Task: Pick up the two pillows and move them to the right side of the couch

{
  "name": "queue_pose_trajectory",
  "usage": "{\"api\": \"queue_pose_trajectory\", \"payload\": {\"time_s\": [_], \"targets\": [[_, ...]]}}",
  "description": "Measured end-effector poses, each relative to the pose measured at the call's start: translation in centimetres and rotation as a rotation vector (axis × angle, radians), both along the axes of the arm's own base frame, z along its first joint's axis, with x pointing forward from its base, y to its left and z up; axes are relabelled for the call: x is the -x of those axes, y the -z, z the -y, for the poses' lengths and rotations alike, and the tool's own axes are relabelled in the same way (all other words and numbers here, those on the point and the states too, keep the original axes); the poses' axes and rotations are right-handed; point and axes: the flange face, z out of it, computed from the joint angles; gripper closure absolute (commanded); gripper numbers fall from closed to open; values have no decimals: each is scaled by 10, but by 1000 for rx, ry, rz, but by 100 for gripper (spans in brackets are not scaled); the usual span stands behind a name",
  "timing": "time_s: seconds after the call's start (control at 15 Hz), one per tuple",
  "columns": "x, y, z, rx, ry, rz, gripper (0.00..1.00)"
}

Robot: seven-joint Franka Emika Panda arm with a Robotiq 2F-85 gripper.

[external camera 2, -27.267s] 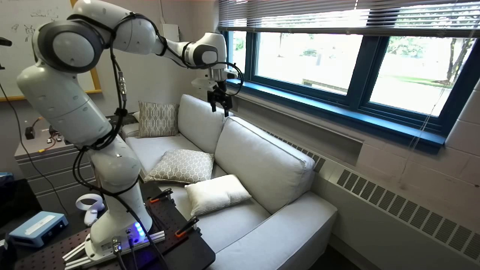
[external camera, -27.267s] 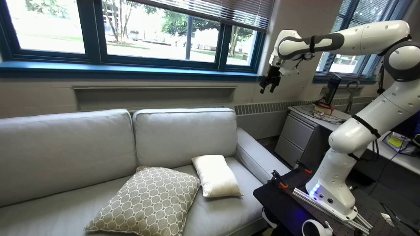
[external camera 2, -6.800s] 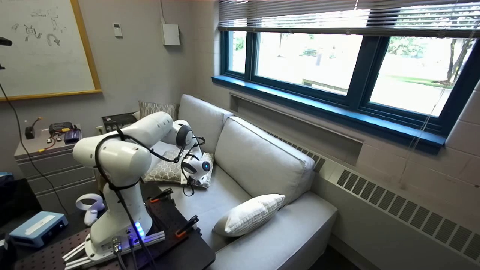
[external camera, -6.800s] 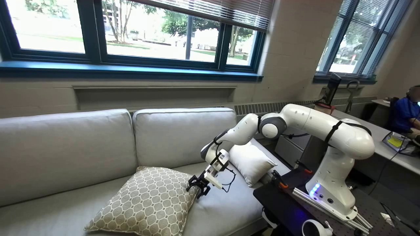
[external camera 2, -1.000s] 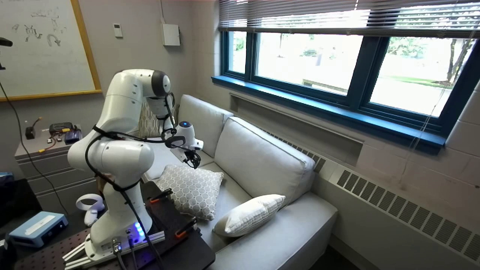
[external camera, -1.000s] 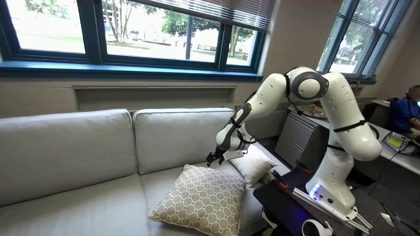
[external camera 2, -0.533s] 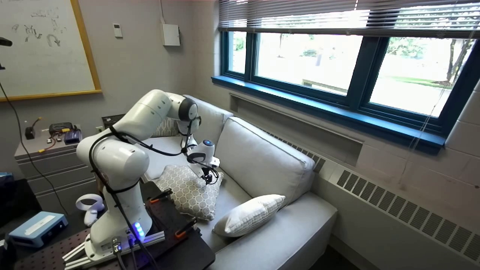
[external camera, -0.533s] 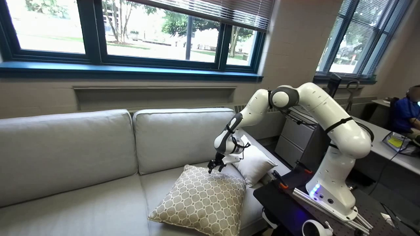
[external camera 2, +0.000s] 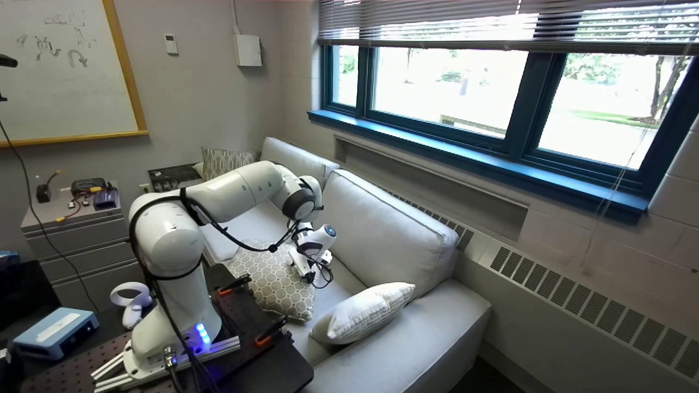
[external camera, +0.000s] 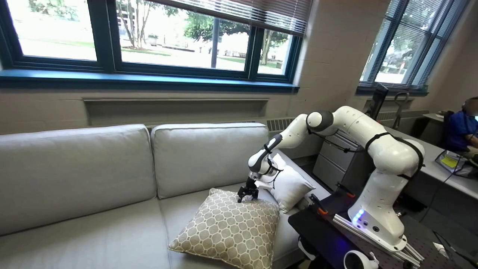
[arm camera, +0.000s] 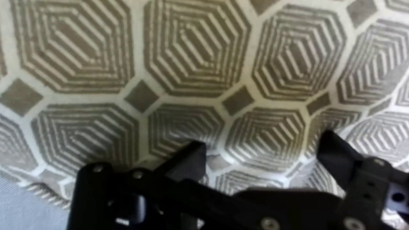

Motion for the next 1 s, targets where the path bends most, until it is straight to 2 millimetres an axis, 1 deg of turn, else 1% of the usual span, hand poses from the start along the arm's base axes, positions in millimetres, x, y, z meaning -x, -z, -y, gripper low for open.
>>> {"api": "queue_pose_trajectory", "payload": {"time_s": [0.07,0.2,0.27,0.4,0.6,0.8,0.87,0.93,1.0], "targets": [[-3,6,3,-32,-2,-35,31],[-10,14,6,-82,2,-90,47],[-13,17,6,-101,3,-111,56],[-18,19,1,-123,2,-129,68],[-21,13,-14,-113,8,-120,93],[-20,2,-41,-74,21,-62,100],[-17,-3,-50,-58,26,-33,99],[-13,-9,-59,-41,32,4,96],[-8,-15,-69,-24,37,44,97]]}}
